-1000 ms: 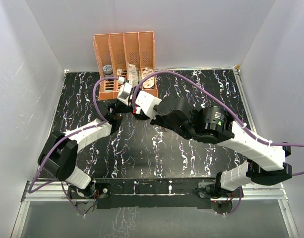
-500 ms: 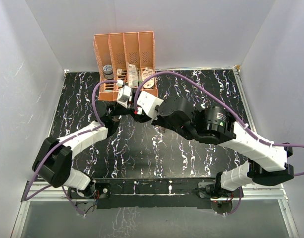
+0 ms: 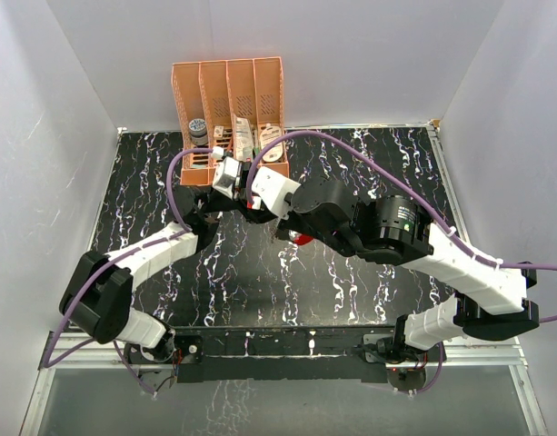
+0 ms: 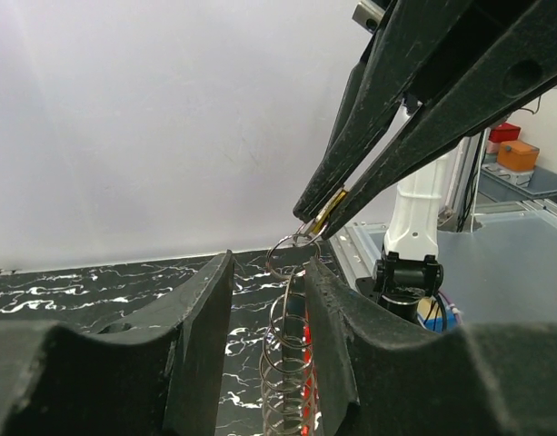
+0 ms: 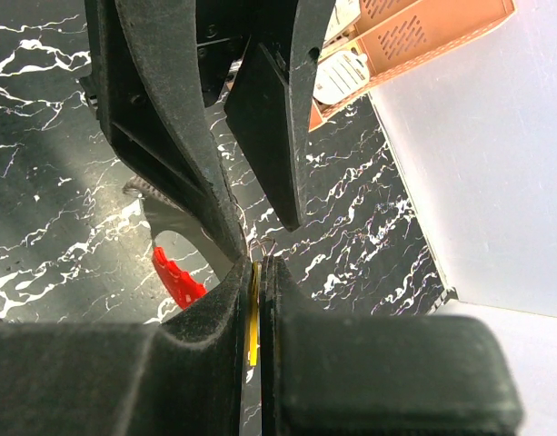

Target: Remove the keys from the keyring

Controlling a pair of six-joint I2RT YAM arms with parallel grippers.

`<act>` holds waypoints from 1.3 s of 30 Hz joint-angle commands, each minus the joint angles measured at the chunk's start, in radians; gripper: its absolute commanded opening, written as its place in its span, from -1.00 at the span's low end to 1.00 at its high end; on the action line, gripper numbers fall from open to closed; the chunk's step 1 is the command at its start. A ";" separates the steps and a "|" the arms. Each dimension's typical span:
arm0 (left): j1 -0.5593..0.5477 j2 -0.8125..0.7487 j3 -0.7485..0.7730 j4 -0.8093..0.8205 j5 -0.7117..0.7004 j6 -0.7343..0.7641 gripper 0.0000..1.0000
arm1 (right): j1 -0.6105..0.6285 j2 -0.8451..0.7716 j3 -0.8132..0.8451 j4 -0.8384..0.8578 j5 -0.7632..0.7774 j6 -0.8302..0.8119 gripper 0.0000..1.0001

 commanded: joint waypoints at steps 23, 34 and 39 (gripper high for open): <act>-0.003 0.011 0.041 0.107 -0.057 -0.014 -0.47 | 0.000 -0.048 -0.009 0.085 0.018 -0.003 -1.00; -0.004 0.057 0.042 0.228 -0.049 -0.129 -0.43 | 0.001 -0.055 -0.020 0.104 0.025 -0.008 -1.00; -0.006 0.086 0.052 0.280 -0.038 -0.189 -0.44 | 0.000 -0.062 -0.028 0.120 0.030 -0.015 -1.00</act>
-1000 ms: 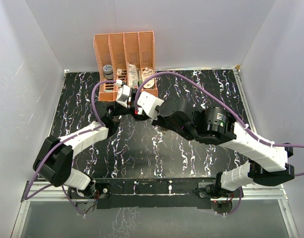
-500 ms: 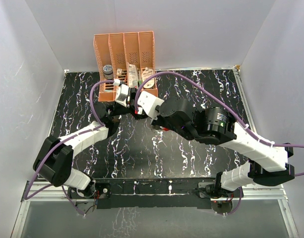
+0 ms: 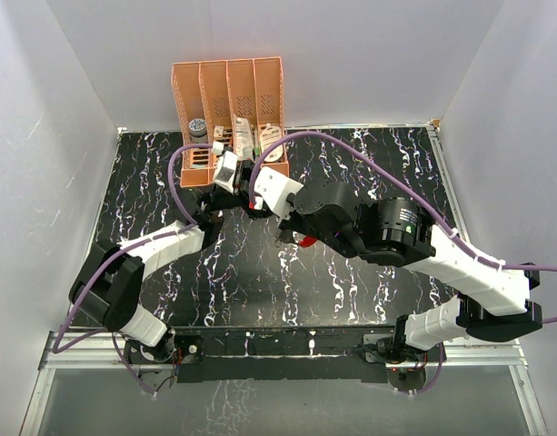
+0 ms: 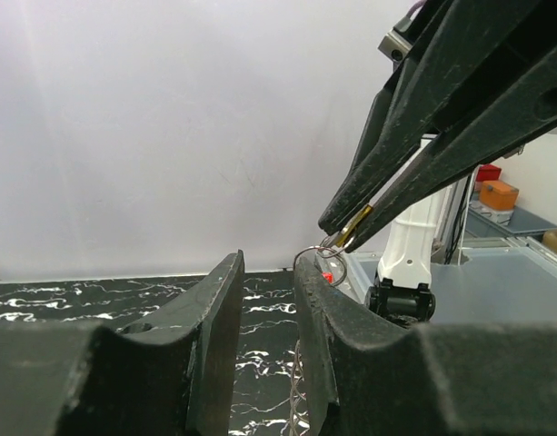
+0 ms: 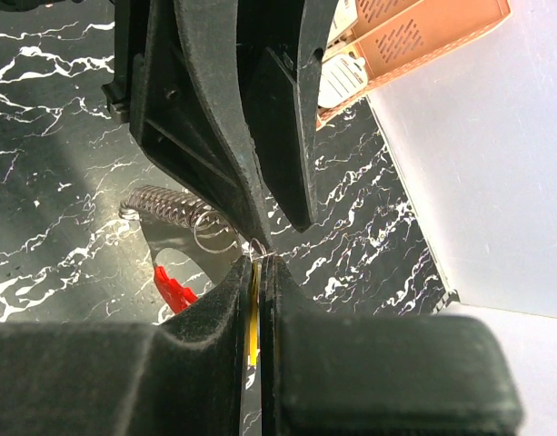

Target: Remove the keys from the keyring

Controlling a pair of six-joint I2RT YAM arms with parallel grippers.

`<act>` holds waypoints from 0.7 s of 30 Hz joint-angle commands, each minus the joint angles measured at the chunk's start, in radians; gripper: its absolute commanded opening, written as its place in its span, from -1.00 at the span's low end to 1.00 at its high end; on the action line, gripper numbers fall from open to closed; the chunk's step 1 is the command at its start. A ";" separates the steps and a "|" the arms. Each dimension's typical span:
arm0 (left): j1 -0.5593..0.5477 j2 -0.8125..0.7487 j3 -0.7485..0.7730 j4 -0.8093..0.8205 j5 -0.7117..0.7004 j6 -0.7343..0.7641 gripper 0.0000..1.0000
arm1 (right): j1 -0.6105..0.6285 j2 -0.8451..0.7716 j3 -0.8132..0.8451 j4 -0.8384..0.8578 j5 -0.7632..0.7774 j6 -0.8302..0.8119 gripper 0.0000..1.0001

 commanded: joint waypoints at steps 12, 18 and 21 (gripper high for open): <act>-0.018 0.006 0.055 0.113 0.040 -0.059 -0.43 | 0.000 -0.043 -0.003 0.102 0.039 -0.022 -1.00; -0.025 0.008 0.057 0.119 0.037 -0.064 -0.42 | 0.000 -0.046 -0.011 0.106 0.039 -0.020 -1.00; -0.032 0.014 0.061 0.122 0.037 -0.067 -0.43 | 0.000 -0.048 -0.016 0.113 0.039 -0.025 -1.00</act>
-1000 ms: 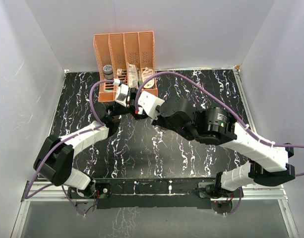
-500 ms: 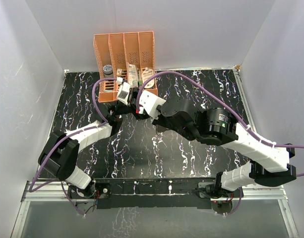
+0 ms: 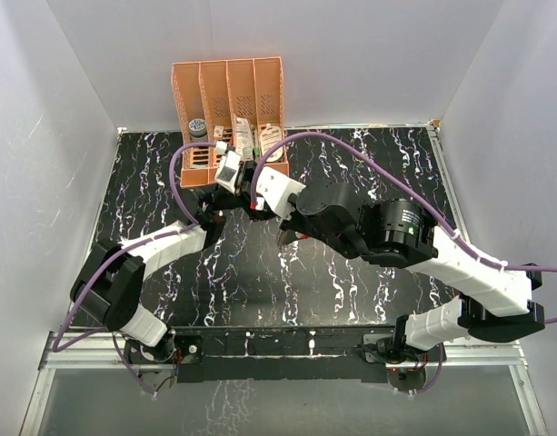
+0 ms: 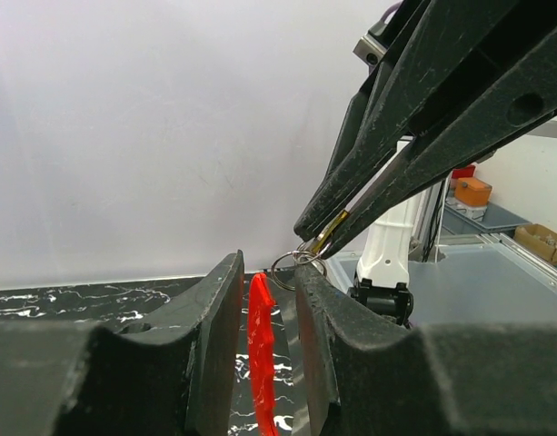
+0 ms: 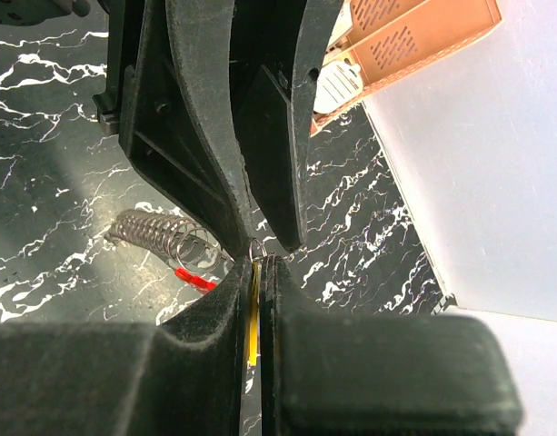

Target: Remove the keys from the keyring

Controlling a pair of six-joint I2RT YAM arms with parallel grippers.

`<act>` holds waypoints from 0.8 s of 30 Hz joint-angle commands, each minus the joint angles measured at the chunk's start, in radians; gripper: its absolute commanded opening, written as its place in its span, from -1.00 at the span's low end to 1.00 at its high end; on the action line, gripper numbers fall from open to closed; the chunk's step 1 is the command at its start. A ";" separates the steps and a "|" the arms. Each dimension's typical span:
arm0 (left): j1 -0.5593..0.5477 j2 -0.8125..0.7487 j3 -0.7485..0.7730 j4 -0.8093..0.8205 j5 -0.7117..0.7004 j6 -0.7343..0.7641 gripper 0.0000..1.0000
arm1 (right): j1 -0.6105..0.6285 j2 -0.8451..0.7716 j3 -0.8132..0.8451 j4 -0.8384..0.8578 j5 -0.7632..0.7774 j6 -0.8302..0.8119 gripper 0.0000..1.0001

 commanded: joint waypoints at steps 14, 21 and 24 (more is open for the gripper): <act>-0.076 0.042 0.065 0.140 0.020 -0.031 -1.00 | 0.000 -0.058 -0.040 0.153 0.045 -0.036 -1.00; -0.076 -0.021 0.031 -0.071 -0.051 0.132 -1.00 | 0.000 -0.072 -0.046 0.146 0.070 -0.023 -1.00; -0.076 -0.085 0.020 -0.274 -0.141 0.281 -1.00 | 0.000 -0.082 -0.057 0.143 0.080 -0.014 -1.00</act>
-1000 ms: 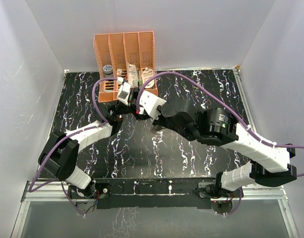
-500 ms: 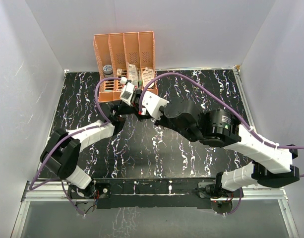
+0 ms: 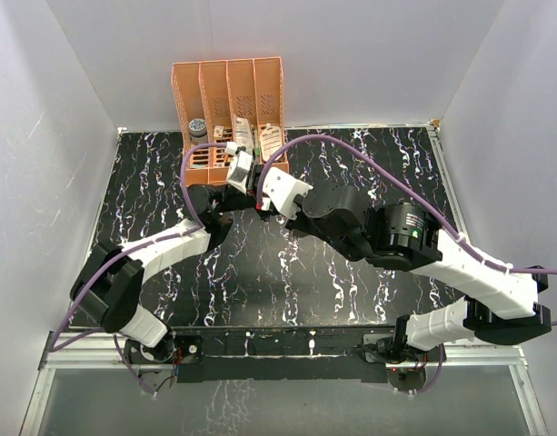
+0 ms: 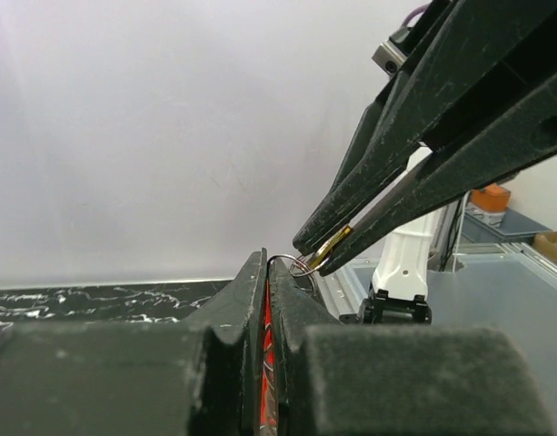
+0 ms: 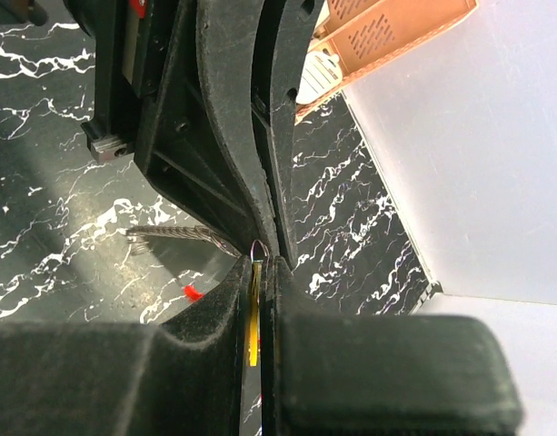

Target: Remove the keys from the keyring

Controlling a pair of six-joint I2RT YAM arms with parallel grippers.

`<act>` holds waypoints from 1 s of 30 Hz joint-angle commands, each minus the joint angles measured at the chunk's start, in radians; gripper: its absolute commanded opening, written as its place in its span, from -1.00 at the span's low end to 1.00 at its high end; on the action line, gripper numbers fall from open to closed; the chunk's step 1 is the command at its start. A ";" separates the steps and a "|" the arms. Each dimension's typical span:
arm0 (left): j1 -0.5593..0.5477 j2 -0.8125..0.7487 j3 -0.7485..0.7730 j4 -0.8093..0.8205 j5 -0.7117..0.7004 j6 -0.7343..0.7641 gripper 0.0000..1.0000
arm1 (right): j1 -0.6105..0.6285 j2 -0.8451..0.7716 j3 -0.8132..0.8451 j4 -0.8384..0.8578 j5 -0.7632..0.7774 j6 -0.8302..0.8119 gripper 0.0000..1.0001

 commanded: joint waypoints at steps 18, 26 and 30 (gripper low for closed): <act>-0.017 -0.249 -0.029 -0.441 -0.192 0.409 -1.00 | 0.000 -0.092 -0.051 0.163 0.137 0.018 -1.00; -0.017 -0.267 -0.047 -0.382 -0.244 0.400 -1.00 | 0.000 -0.092 -0.069 0.178 0.132 0.014 -1.00; -0.017 -0.237 -0.019 -0.357 -0.213 0.355 -1.00 | 0.000 -0.088 -0.059 0.184 0.129 0.008 -1.00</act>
